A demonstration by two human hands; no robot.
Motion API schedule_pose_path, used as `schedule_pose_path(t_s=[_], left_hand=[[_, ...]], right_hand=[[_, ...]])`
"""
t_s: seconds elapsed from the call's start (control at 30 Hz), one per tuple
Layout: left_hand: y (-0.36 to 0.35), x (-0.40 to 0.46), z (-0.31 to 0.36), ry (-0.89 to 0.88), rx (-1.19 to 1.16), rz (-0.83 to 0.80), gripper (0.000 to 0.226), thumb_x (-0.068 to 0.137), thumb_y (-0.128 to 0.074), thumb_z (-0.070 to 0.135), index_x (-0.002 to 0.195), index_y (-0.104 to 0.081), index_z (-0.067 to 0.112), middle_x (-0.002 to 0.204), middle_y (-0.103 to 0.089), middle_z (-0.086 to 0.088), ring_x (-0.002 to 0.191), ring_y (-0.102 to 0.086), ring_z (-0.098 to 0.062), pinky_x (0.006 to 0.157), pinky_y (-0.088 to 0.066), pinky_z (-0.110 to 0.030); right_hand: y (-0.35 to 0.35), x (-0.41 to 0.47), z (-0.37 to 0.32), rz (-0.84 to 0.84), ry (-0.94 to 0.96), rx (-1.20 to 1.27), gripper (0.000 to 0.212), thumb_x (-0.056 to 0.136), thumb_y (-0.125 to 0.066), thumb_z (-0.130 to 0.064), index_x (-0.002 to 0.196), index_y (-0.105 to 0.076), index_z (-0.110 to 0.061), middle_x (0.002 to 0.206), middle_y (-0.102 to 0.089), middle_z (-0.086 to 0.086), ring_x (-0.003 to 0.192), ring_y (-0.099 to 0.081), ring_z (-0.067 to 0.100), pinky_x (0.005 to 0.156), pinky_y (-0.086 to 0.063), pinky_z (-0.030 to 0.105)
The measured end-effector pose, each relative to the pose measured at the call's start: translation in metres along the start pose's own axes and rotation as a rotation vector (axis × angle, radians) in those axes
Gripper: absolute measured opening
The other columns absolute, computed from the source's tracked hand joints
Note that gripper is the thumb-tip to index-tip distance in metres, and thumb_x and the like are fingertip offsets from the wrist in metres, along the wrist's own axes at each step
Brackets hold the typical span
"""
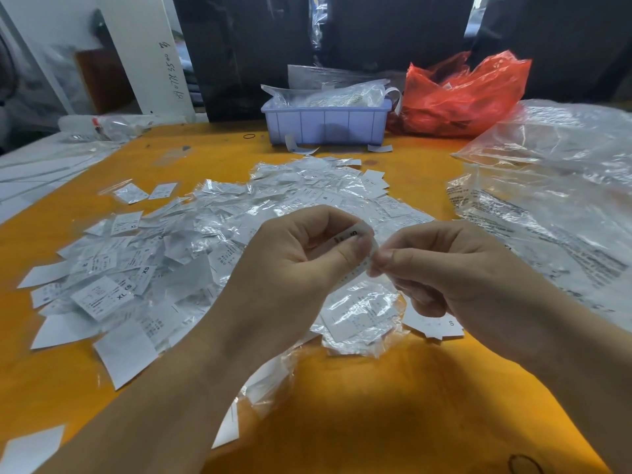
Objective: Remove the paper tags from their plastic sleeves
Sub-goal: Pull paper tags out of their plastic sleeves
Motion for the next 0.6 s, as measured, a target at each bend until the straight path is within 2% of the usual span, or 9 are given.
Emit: schedule_pose_path(t_s=[0.23, 0.33, 0.6], left_hand=[[0.0037, 0.0006, 0.0002, 0.000, -0.010, 0.053, 0.011, 0.093, -0.062, 0.016, 0.089, -0.071, 0.019, 0.071, -0.072, 0.004, 0.061, -0.066, -0.005, 0.051, -0.049, -0.015], [0.0059, 0.0008, 0.0018, -0.007, -0.025, 0.087, 0.009, 0.091, -0.063, 0.017, 0.088, -0.071, 0.020, 0.073, -0.072, 0.005, 0.065, -0.068, -0.007, 0.050, -0.048, -0.015], [0.0022, -0.0009, 0.0005, -0.014, 0.005, 0.018, 0.009, 0.089, -0.065, 0.024, 0.090, -0.072, 0.019, 0.077, -0.073, 0.005, 0.068, -0.070, -0.010, 0.052, -0.048, -0.015]], right_hand=[[0.0020, -0.0005, -0.0008, -0.022, 0.021, 0.013, 0.022, 0.076, -0.068, -0.027, 0.073, -0.071, -0.005, 0.049, -0.039, -0.003, 0.050, -0.028, 0.017, 0.046, -0.024, 0.028], [0.0029, -0.0010, -0.0004, -0.036, 0.006, 0.008, 0.024, 0.076, -0.067, -0.029, 0.072, -0.071, -0.005, 0.049, -0.040, -0.002, 0.049, -0.029, 0.017, 0.046, -0.026, 0.026], [0.0035, -0.0006, 0.0002, -0.073, 0.002, -0.009, 0.024, 0.079, -0.065, -0.029, 0.072, -0.073, -0.008, 0.049, -0.041, -0.002, 0.049, -0.030, 0.015, 0.046, -0.026, 0.026]])
Point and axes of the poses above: each hand's wrist, its own x-axis towards the middle knuckle, its own y-axis out of the back of the hand, z = x × y, the point moved 1 cm from there along x, towards the middle knuckle
